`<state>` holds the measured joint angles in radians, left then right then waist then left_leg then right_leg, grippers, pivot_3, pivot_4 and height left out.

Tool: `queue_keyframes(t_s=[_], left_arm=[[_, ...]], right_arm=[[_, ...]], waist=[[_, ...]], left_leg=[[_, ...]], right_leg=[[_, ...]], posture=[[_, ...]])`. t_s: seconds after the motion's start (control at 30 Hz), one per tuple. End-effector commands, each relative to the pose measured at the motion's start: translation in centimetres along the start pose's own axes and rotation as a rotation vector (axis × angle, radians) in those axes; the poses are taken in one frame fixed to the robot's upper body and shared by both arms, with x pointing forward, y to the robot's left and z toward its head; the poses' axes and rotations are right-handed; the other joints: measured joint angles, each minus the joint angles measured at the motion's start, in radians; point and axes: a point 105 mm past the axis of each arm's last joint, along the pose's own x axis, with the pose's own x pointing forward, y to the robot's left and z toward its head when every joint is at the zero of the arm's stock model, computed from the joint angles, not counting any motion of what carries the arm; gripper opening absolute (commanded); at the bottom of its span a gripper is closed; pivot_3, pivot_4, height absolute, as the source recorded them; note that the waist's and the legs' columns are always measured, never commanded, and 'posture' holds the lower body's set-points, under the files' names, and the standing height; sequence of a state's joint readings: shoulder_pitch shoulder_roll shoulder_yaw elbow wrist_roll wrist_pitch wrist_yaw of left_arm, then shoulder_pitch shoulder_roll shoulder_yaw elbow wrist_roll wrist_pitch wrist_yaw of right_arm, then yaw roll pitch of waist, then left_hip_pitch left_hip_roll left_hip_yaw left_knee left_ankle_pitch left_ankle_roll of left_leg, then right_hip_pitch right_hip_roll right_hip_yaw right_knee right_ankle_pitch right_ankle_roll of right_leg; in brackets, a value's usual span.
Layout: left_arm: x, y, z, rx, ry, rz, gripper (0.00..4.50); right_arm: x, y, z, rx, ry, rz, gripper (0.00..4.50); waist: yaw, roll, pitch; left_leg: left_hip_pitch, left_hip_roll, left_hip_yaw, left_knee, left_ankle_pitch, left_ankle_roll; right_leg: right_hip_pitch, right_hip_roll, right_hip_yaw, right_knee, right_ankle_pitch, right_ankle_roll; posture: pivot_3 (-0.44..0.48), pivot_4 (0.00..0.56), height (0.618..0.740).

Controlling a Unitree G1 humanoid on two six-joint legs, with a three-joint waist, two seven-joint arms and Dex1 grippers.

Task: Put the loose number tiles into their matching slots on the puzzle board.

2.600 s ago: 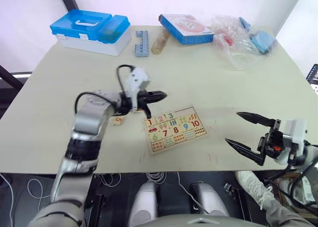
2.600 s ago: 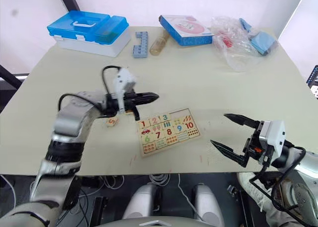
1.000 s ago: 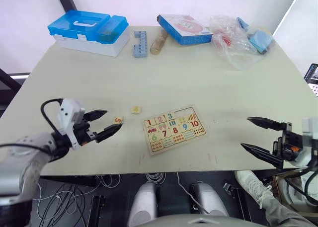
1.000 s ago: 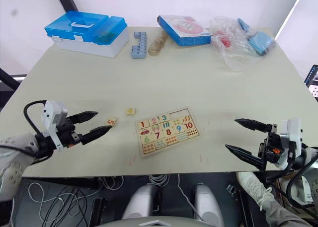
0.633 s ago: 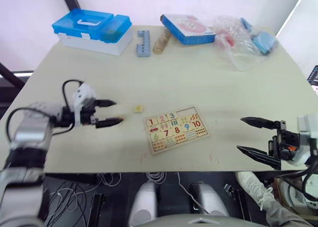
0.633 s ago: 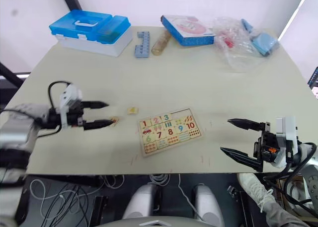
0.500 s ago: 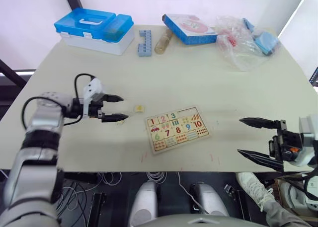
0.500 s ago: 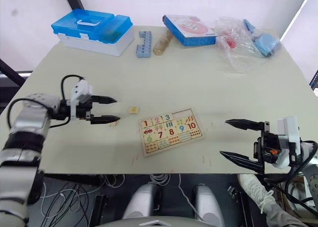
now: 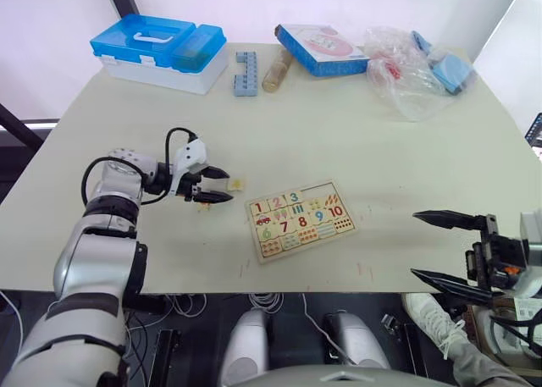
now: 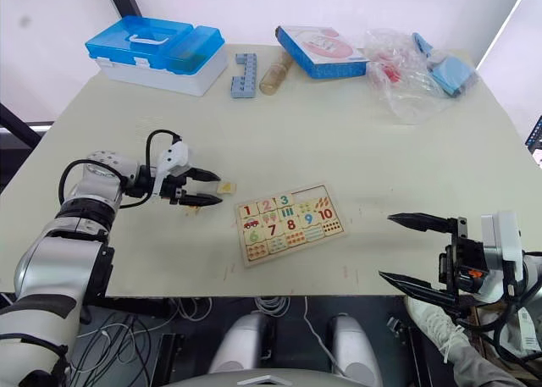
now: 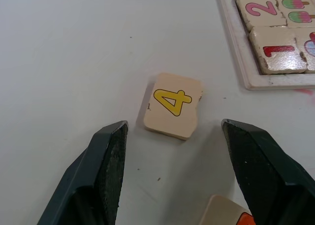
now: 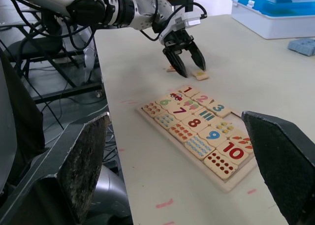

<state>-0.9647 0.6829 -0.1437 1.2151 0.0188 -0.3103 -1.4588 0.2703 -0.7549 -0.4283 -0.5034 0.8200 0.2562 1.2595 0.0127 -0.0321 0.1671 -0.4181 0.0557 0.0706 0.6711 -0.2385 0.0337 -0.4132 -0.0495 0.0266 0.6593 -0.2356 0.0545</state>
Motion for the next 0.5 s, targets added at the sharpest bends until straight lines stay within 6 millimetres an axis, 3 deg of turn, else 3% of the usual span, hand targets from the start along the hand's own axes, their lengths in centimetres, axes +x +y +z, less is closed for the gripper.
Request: queue_keyframes(t_s=[0.03, 0.13, 0.2, 0.23, 0.27, 0.33, 0.5], left_arm=[[-0.1, 0.4, 0.2, 0.012, -0.009, 0.030, 3.27], [0.3, 0.4, 0.3, 0.023, -0.016, 0.027, 3.27], [0.5, 0.2, 0.3, 0.038, -0.011, 0.015, 2.25], [0.6, 0.1, 0.3, 0.039, -0.013, 0.009, 2.04], [0.7, 0.0, 0.4, 0.043, -0.017, 0.007, 1.33], [0.8, 0.0, 0.6, 0.044, -0.029, 0.000, 0.95], [0.1, 0.4, 1.9, 0.070, -0.059, 0.002, 0.95]], right_arm=[[-0.1, 0.1, 0.9, -0.062, -0.007, -0.014, 4.50], [0.0, 0.1, 0.7, -0.061, -0.007, -0.018, 4.50], [0.1, 0.1, 0.7, -0.063, -0.007, -0.021, 4.50], [0.1, 0.0, 0.7, -0.063, -0.007, -0.021, 4.50], [0.2, 0.0, 0.6, -0.063, -0.007, -0.022, 4.50], [0.2, 0.0, 0.6, -0.063, -0.008, -0.023, 4.50], [0.3, 0.0, 0.5, -0.063, -0.008, -0.028, 4.50]], waist=[[0.000, 0.000, 0.000], [0.000, 0.000, 0.000], [0.001, 0.000, 0.000], [0.002, 0.000, 0.000], [0.002, 0.000, 0.000], [0.001, 0.000, 0.000], [0.001, 0.000, 0.000]], left_leg=[[0.000, 0.000, 0.000, 0.000, 0.000, 0.000], [0.000, 0.000, 0.000, 0.000, 0.000, 0.000], [0.000, 0.000, 0.000, 0.000, 0.000, 0.000], [0.000, 0.000, 0.000, 0.000, 0.000, 0.000], [0.000, 0.000, 0.000, 0.000, 0.000, 0.000], [0.000, 0.000, 0.000, 0.000, 0.000, 0.000], [0.000, 0.000, 0.000, 0.000, 0.000, 0.000]], right_leg=[[0.000, 0.000, 0.000, 0.000, 0.000, 0.000], [0.000, 0.000, 0.000, 0.000, 0.000, 0.000], [0.000, 0.000, 0.000, 0.000, 0.000, 0.000], [0.000, 0.000, 0.000, 0.000, 0.000, 0.000], [0.000, 0.000, 0.000, 0.000, 0.000, 0.000], [0.000, 0.000, 0.000, 0.000, 0.000, 0.000], [0.000, 0.000, 0.000, 0.000, 0.000, 0.000]], posture=[[0.000, 0.150, 0.740], [0.000, 0.150, 0.740], [0.000, 0.150, 0.740], [0.000, 0.150, 0.740], [0.000, 0.150, 0.740], [0.000, 0.150, 0.740], [0.000, 0.150, 0.740]])
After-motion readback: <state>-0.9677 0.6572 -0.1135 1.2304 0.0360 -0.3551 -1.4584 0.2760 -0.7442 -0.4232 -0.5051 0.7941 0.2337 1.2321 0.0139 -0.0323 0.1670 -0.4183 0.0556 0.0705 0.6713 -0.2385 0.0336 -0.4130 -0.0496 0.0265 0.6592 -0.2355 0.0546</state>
